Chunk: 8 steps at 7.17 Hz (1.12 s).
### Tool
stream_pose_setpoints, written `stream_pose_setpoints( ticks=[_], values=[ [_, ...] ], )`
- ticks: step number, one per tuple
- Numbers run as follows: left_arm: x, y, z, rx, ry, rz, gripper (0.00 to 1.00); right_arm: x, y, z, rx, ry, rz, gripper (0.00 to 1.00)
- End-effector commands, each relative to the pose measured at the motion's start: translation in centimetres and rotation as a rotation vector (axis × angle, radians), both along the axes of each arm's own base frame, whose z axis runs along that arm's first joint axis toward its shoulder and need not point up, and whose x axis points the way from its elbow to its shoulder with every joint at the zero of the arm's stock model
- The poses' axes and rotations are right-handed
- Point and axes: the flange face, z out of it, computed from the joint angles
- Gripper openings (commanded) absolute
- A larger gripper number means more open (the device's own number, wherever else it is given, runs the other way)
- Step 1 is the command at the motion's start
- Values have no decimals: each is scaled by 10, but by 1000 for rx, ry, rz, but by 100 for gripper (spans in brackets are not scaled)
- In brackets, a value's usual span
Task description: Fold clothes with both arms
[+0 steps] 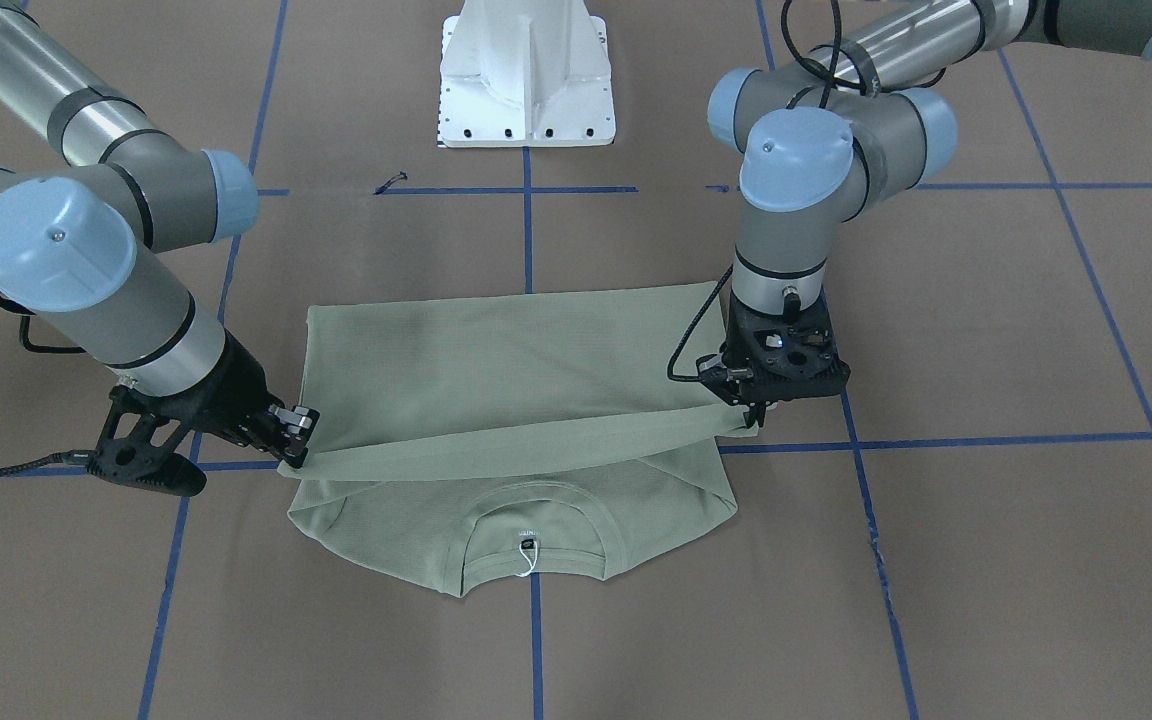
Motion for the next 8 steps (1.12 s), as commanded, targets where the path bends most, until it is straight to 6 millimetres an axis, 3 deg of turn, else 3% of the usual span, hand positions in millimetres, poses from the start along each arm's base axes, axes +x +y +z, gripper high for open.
stream_pose_setpoints(
  ticks=[1,3,7,8],
  values=[
    [12,-28,21,4,4,-18,0,-10,-16,12,-20,32,4,0],
    [14,-41,38,11,9,-30,0,-14,-24,16,-33,45,9,0],
    [22,-41,19,20,32,-32,0,-16,-24,10,-25,38,6,0],
    [22,-41,19,19,33,-33,11,-15,-23,13,-29,41,6,4]
  ],
)
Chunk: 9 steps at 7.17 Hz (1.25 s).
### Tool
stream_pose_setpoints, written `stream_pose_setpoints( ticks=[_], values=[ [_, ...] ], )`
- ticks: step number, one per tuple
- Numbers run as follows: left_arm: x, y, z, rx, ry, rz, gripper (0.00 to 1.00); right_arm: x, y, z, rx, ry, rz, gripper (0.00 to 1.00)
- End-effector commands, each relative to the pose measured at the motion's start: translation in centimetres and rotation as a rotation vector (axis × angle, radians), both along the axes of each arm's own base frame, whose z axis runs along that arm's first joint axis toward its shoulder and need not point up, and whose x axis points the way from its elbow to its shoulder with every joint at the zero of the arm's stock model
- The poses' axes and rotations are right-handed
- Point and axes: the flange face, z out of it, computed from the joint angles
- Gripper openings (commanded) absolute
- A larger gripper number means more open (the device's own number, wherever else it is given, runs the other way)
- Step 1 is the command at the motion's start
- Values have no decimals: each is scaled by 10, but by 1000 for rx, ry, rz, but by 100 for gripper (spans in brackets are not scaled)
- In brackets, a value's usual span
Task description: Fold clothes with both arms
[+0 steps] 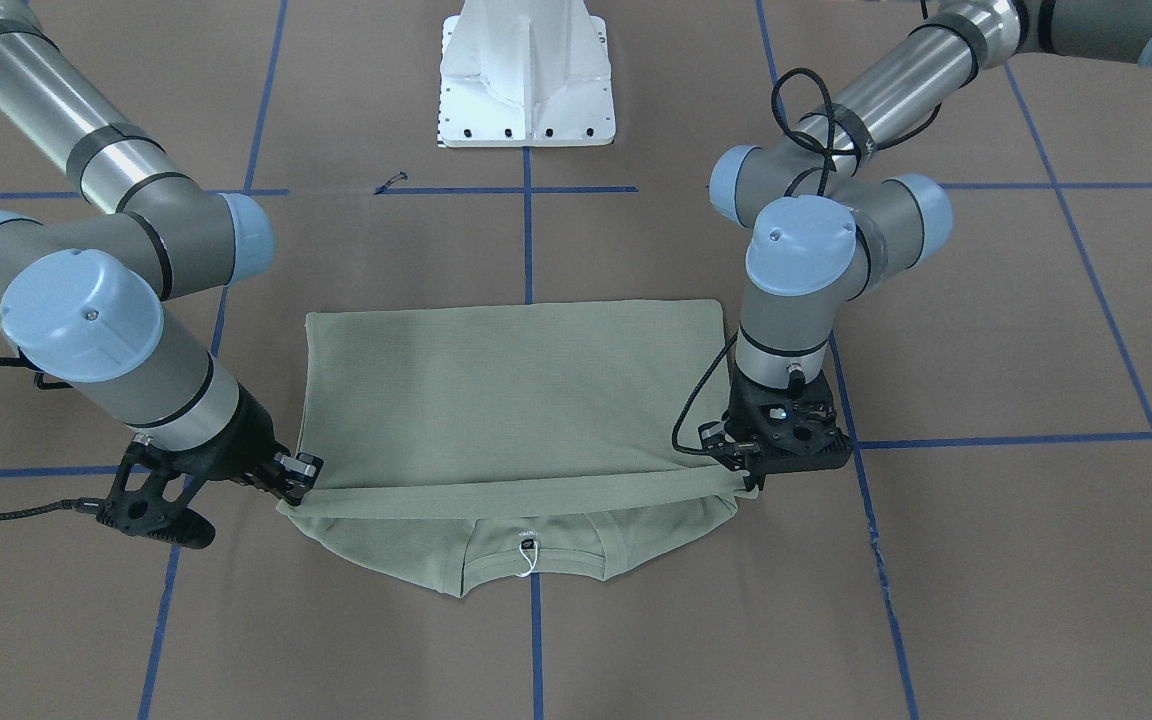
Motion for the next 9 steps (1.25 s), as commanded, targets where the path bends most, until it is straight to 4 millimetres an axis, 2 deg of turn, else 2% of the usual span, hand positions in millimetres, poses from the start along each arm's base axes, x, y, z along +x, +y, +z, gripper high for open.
stream_pose_setpoints(
  ticks=[1,2,4,5,6,8,9],
  values=[
    [1,0,-1,0,1,0,55,-2,2,7,-9,6,-4,46],
    [1,0,1,0,-2,2,100,-2,3,9,-6,11,-2,99],
    [0,0,-2,3,-2,3,100,-1,4,15,-3,15,-12,100],
    [-1,0,-5,5,0,3,100,-3,12,5,5,-2,-15,100],
    [-6,4,-15,15,16,-1,100,-20,54,-1,19,-25,-47,100],
    [-22,15,-35,43,50,-8,100,-32,157,17,37,-29,-84,100],
    [-34,28,-31,35,50,-10,100,-35,182,36,29,-8,-106,100]
  ],
)
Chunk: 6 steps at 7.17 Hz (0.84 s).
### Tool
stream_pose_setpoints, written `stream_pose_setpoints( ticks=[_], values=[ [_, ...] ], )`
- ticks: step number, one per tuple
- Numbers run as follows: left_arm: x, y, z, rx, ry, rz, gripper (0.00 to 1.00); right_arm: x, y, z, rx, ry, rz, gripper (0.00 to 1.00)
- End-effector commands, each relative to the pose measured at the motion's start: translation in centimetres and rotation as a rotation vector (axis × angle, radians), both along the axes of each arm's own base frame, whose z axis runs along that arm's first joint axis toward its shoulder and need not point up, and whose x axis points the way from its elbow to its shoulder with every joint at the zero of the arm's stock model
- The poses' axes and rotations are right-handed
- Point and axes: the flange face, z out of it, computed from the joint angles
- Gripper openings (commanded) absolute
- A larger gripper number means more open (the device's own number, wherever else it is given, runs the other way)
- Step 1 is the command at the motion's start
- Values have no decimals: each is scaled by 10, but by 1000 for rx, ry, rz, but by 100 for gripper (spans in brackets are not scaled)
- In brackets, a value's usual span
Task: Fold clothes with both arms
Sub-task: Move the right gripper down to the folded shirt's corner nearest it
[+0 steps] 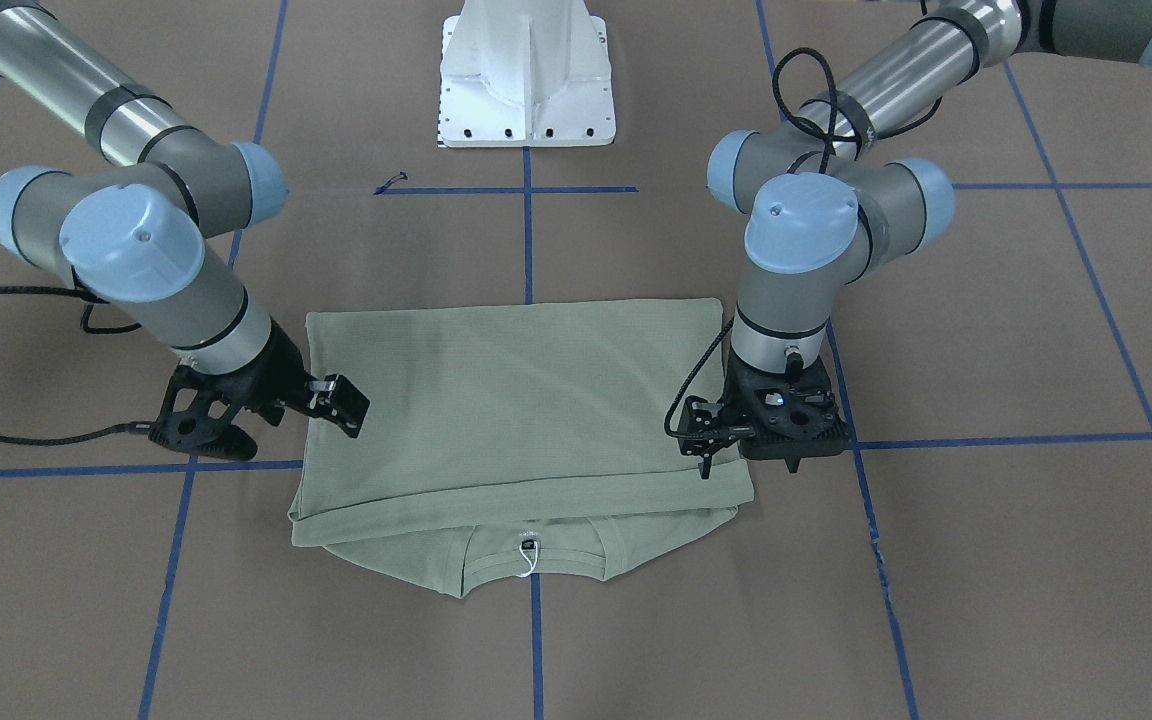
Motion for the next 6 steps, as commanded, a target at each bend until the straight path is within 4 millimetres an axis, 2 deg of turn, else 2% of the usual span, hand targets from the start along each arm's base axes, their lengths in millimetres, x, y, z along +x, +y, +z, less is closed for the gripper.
stream_pose_setpoints(
  ticks=[1,4,5,6],
  values=[
    [-12,15,1,-3,5,0,100,-11,60,36,-10,45,-47,100],
    [-10,16,-2,0,9,0,100,-16,72,54,-16,76,-56,98],
    [-10,16,-2,0,9,0,100,-18,74,57,-16,82,-59,83],
    [-10,16,-2,0,9,0,100,-18,74,57,-17,81,-60,34]
  ],
)
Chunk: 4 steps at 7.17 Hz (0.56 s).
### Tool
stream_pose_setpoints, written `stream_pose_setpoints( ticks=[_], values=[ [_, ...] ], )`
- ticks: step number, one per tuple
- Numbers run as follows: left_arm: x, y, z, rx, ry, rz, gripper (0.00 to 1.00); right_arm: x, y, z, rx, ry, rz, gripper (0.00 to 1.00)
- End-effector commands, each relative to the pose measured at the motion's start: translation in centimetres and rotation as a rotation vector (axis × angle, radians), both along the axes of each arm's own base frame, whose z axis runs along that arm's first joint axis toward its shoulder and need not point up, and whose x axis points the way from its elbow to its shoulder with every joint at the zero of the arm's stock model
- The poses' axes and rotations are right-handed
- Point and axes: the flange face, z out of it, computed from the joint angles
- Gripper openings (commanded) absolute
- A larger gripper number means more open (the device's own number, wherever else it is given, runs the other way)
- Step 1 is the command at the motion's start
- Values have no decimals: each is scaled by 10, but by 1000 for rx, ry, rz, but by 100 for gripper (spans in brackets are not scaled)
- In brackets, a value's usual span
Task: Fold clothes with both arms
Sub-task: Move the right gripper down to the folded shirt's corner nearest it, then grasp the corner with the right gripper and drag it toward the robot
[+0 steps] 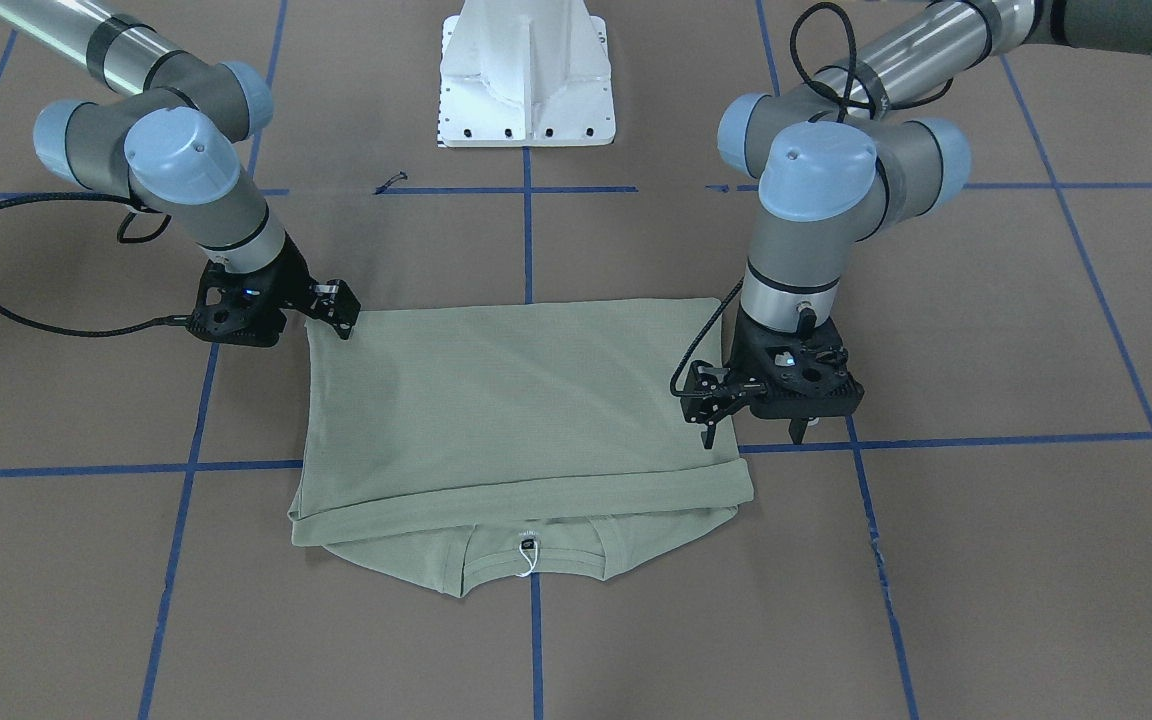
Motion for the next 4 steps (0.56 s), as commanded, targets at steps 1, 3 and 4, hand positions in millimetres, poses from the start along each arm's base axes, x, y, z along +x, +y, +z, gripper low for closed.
stream_pose_setpoints(
  ticks=[1,3,4],
  values=[
    [0,0,1,0,-1,-1,100,-2,2,1,-1,2,-5,0],
    [0,0,0,1,0,-1,100,-1,5,-5,-6,-14,-15,0],
    [0,0,1,0,-1,-1,100,-1,6,-6,-26,-21,-12,0]
  ],
)
